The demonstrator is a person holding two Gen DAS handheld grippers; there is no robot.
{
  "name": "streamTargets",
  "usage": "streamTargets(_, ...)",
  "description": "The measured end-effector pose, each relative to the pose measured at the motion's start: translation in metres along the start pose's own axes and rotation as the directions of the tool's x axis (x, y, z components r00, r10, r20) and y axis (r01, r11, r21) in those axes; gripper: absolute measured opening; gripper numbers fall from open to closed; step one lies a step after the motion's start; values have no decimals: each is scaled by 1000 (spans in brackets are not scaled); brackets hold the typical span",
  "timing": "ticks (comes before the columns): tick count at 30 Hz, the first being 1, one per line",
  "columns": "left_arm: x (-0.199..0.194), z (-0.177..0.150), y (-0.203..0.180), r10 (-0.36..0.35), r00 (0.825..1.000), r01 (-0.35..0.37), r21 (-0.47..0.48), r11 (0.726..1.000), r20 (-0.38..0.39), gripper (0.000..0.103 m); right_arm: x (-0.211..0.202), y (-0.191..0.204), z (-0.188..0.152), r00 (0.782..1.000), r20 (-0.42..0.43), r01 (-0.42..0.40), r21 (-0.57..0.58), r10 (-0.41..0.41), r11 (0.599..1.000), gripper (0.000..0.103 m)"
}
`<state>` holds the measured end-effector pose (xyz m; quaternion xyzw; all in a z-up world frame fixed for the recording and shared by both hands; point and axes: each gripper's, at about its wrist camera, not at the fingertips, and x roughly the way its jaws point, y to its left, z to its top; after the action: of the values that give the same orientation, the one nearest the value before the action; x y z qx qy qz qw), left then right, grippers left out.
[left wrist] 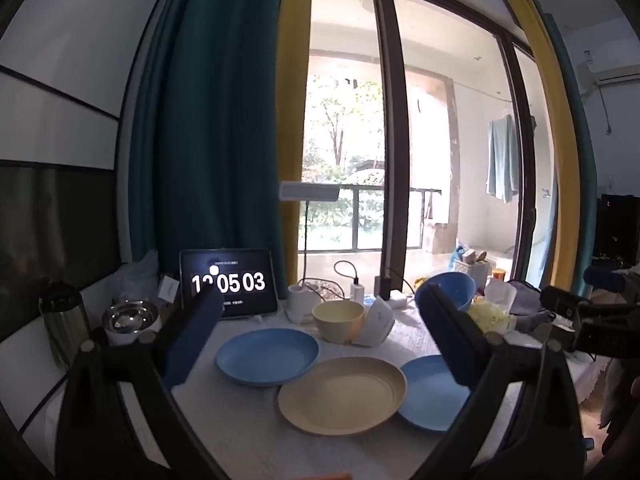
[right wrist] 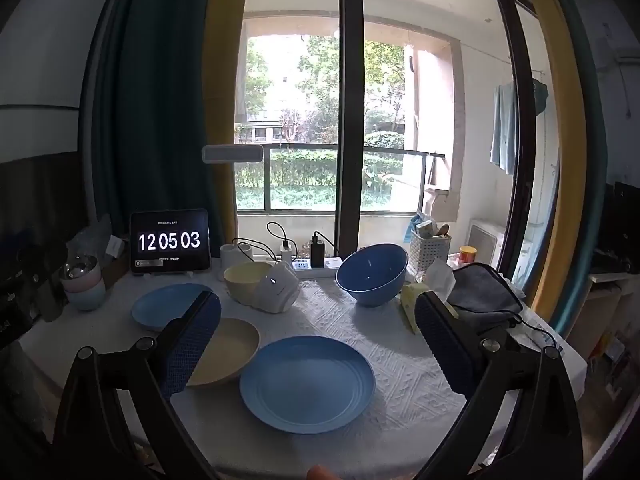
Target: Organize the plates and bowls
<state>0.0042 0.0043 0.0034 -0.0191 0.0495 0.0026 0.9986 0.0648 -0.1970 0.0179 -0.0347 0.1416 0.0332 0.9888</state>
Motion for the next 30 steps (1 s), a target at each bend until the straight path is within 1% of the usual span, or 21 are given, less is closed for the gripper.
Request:
streamTargets(2, -1, 0, 0, 2, 1000, -2, -1, 1000, 4, 99, -2, -11, 5, 1000, -7, -1, 7, 1, 1000, 100)
streamTargets(12, -5, 0, 4, 16, 1000, -16, -7, 1000, 17, 99, -6, -7, 8, 1000, 3, -2, 2, 2, 1000, 100)
streamTargets(25, -4, 3, 6, 20, 1000, -20, 4, 1000, 21, 99, -3, -7, 10, 1000, -10, -12, 8, 12, 1000, 100)
streamTargets(28, -4, 5, 9, 33, 999, -33, -9, 999, 31, 99, 0, -9, 11, 1000, -16, -12, 13, 12, 1000, 100)
streamTargets(30, -4, 4, 10, 34, 999, -34, -22, 999, 24, 99, 0, -10, 11, 1000, -14, -8, 16, 8, 1000, 100)
